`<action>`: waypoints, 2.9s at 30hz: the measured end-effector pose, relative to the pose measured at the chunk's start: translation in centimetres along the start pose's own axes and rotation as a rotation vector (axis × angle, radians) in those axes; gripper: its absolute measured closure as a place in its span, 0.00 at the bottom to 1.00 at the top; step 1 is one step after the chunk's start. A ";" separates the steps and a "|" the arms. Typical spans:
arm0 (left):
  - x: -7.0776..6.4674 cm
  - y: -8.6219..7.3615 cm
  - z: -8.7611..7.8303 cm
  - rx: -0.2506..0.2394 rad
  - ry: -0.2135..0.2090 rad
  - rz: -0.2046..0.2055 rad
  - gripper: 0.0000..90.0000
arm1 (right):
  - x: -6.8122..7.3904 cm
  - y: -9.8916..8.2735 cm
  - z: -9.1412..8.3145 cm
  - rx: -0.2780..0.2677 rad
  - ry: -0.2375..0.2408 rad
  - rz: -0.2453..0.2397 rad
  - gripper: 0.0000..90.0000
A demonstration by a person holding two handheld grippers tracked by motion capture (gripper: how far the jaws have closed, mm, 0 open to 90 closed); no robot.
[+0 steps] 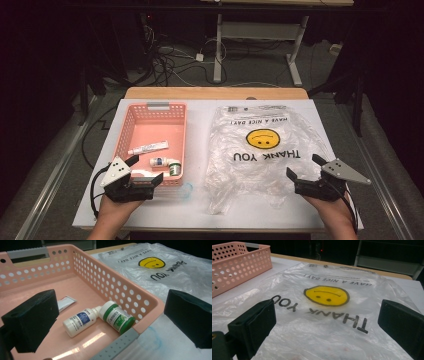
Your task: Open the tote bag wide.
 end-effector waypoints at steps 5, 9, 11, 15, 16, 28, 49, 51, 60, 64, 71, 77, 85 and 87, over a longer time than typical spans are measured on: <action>0.1 0.3 -0.1 -0.002 0.016 0.042 0.00 | -0.9 0.1 -0.7 0.006 -0.029 -0.001 0.04; 0.3 0.3 -0.1 0.005 0.008 0.036 0.00 | -1.7 0.2 -1.3 0.002 -0.048 0.008 0.04; 0.2 0.2 0.0 0.017 0.003 0.041 0.00 | -2.2 0.2 -1.7 0.000 -0.056 0.018 0.05; 0.3 0.2 0.3 0.030 -0.004 0.041 0.00 | -3.1 0.3 -2.4 -0.006 -0.079 0.030 0.07; 0.4 0.2 0.3 0.030 -0.004 0.037 0.00 | -3.3 0.3 -2.6 -0.010 -0.085 0.030 0.07; 1.0 0.2 0.4 0.034 -0.006 0.014 0.00 | -5.9 -0.4 -4.6 0.017 -0.163 0.070 0.18; 0.4 0.2 1.1 0.043 -0.015 0.058 0.00 | -7.9 -4.9 -5.8 0.201 -0.209 0.160 0.30; 0.6 0.2 1.0 0.041 -0.017 0.051 0.00 | -8.1 -5.4 -5.7 0.209 -0.209 0.176 0.29; 0.6 0.2 1.1 0.034 -0.019 0.054 0.00 | -8.6 -6.7 -4.7 0.278 -0.226 0.188 0.34; 0.5 0.3 1.1 0.031 -0.018 0.055 0.00 | -8.5 -7.2 -4.4 0.315 -0.211 0.180 0.44; 0.4 0.4 1.0 0.019 -0.023 0.055 0.00 | -7.5 -7.2 -4.1 0.349 -0.158 0.126 0.67; 0.2 0.5 1.0 0.012 -0.031 0.059 0.00 | -6.3 -6.9 -4.0 0.346 -0.114 0.079 0.94; -0.7 1.3 1.7 0.000 -0.063 0.081 0.00 | -3.3 -6.2 -4.3 0.334 -0.040 0.017 0.97; -0.7 1.3 2.1 0.004 -0.067 0.078 0.00 | -2.3 -6.0 -4.4 0.332 -0.019 -0.001 0.97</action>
Point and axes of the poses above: each handheld gripper's, and its own axes: z roughly forward along the jaws, y roughly out of its top, x roughly to its left, the point moved 4 cm from there along z, roughly forward along the jaws, and after that the axes turned 5 degrees about z, right-handed, at the moved point
